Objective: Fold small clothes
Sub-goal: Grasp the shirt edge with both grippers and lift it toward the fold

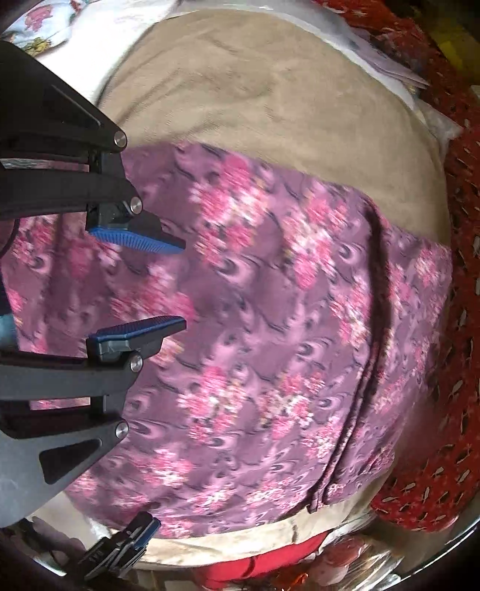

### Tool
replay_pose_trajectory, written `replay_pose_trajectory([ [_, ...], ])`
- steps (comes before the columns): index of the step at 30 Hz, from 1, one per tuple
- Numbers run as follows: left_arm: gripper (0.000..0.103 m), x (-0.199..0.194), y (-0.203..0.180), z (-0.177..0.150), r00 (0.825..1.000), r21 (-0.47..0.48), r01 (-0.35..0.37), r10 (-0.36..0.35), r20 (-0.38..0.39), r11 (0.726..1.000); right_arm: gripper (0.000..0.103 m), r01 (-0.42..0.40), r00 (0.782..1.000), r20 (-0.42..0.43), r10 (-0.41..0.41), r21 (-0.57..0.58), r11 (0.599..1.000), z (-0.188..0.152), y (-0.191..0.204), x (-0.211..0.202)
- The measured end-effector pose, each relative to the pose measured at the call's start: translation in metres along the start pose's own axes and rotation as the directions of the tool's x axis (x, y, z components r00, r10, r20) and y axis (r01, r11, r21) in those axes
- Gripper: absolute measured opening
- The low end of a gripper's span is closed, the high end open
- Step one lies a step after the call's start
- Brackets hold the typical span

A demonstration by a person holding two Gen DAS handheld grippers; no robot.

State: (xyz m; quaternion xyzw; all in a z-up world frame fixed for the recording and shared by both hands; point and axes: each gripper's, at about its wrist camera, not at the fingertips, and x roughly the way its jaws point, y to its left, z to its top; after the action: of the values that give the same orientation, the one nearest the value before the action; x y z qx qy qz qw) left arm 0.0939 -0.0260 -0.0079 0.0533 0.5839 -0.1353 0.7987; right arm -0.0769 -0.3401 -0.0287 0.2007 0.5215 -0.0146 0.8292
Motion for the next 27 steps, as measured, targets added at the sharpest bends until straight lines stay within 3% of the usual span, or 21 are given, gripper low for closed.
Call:
replay_pose_trajectory([
  [6, 0.032, 0.004, 0.049, -0.032, 0.996, -0.062, 0.027, -0.032, -0.083, 0.998, 0.044, 0.047, 0.999, 0.02, -0.048, 0.02, 0.999, -0.023, -0.013, -0.024],
  [13, 0.032, 0.009, 0.107, -0.063, 0.982, -0.198, 0.09, -0.12, -0.148, 0.976, 0.048, 0.107, 0.994, 0.004, -0.108, 0.108, 0.988, -0.059, -0.051, -0.035],
  [15, 0.033, 0.014, 0.112, -0.071, 0.973, -0.215, 0.123, -0.16, -0.168, 0.969, 0.049, 0.068, 0.998, -0.01, -0.067, 0.156, 0.985, -0.069, -0.061, -0.033],
  [18, 0.04, 0.024, 0.113, -0.085, 0.942, -0.239, 0.212, -0.263, -0.207, 0.948, 0.053, -0.048, 0.999, -0.015, 0.052, 0.205, 0.978, -0.079, -0.07, -0.029],
  [21, 0.04, 0.034, 0.109, -0.094, 0.915, -0.265, 0.265, -0.328, -0.233, 0.927, 0.053, -0.14, 0.987, -0.046, 0.153, 0.212, 0.967, -0.086, -0.069, -0.019],
  [23, 0.04, 0.038, 0.107, -0.097, 0.91, -0.284, 0.273, -0.343, -0.234, 0.919, 0.053, -0.165, 0.982, -0.057, 0.181, 0.212, 0.963, -0.088, -0.069, -0.012],
  [25, 0.039, 0.035, 0.108, -0.098, 0.906, -0.291, 0.288, -0.358, -0.226, 0.912, 0.048, -0.224, 0.968, -0.065, 0.244, 0.229, 0.947, -0.091, -0.07, -0.005],
  [26, 0.026, 0.032, 0.11, -0.1, 0.904, -0.292, 0.294, -0.364, -0.223, 0.91, 0.036, -0.249, 0.96, -0.069, 0.27, 0.223, 0.943, -0.092, -0.068, -0.003],
  [27, 0.01, 0.028, 0.112, -0.102, 0.903, -0.293, 0.305, -0.373, -0.214, 0.906, 0.017, -0.262, 0.957, -0.072, 0.283, 0.213, 0.941, -0.093, -0.066, -0.003],
])
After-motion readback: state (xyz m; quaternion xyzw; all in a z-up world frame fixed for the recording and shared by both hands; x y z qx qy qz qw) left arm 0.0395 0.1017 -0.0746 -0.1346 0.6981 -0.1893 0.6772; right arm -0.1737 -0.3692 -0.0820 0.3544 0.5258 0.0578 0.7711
